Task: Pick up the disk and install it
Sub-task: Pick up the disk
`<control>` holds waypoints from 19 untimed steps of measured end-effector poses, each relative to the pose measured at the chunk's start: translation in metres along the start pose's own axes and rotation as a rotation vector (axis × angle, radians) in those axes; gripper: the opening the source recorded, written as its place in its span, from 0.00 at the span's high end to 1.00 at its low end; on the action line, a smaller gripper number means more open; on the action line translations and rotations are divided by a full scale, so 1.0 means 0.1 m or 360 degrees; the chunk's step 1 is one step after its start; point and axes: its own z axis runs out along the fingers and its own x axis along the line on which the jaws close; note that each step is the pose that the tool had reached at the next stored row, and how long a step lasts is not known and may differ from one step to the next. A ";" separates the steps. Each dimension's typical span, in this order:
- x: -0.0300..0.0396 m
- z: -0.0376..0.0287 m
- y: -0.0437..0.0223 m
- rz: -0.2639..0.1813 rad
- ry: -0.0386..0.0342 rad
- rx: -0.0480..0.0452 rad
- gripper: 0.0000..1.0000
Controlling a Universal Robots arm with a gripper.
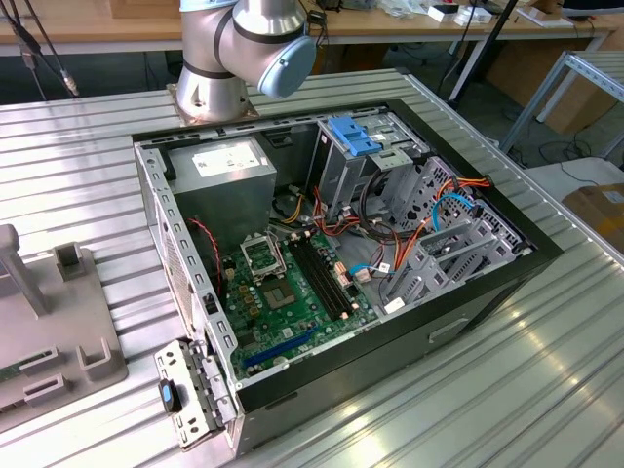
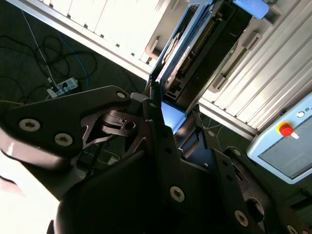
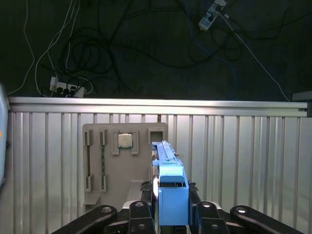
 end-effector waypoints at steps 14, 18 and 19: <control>0.004 0.000 -0.286 0.0000 0.0000 0.0000 0.63; 0.006 -0.001 -0.360 0.0000 0.0000 0.0000 0.63; 0.006 0.000 -0.386 0.0000 0.0000 0.0000 0.63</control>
